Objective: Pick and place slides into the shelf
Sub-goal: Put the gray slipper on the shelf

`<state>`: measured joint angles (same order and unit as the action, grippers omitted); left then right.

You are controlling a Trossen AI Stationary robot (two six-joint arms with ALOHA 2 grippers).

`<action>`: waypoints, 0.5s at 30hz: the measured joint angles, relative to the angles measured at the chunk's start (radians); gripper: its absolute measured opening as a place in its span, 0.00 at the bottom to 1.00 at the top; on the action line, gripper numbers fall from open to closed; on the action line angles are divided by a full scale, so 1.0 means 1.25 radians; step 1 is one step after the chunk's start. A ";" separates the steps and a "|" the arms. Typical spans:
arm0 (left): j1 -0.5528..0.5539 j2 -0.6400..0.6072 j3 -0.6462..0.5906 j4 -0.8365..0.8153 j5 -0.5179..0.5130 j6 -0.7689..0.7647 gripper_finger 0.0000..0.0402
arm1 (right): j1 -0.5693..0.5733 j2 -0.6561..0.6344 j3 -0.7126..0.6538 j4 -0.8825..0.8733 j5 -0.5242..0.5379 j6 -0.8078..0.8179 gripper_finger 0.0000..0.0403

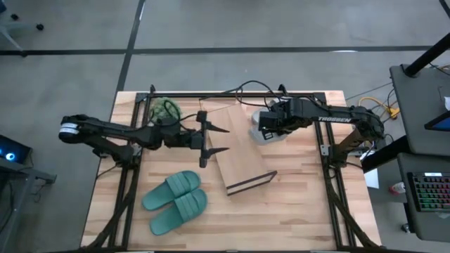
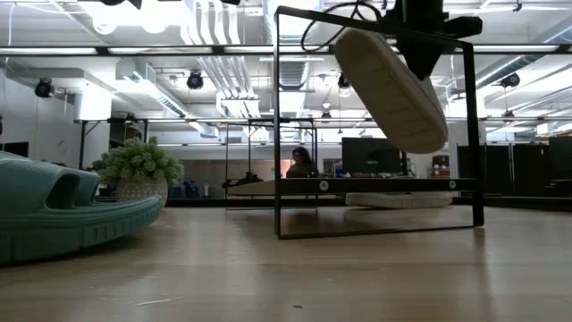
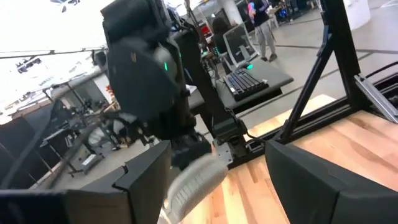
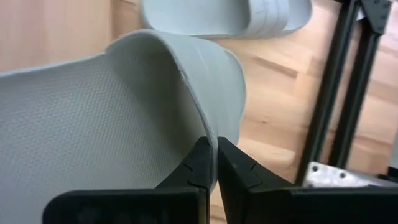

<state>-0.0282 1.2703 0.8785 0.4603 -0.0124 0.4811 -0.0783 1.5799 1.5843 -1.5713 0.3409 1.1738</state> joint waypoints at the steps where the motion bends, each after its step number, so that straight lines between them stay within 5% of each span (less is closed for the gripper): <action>1: 0.000 0.001 0.000 -0.002 -0.005 0.000 0.61 | 0.007 0.000 0.011 0.000 0.000 0.007 0.02; 15: 0.000 -0.110 -0.002 -0.072 -0.096 0.003 0.61 | 0.089 0.009 0.118 0.026 0.045 0.037 0.02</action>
<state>-0.0280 1.1331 0.8757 0.3709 -0.1324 0.4854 0.0333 1.5913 1.7316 -1.5393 0.3966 1.2197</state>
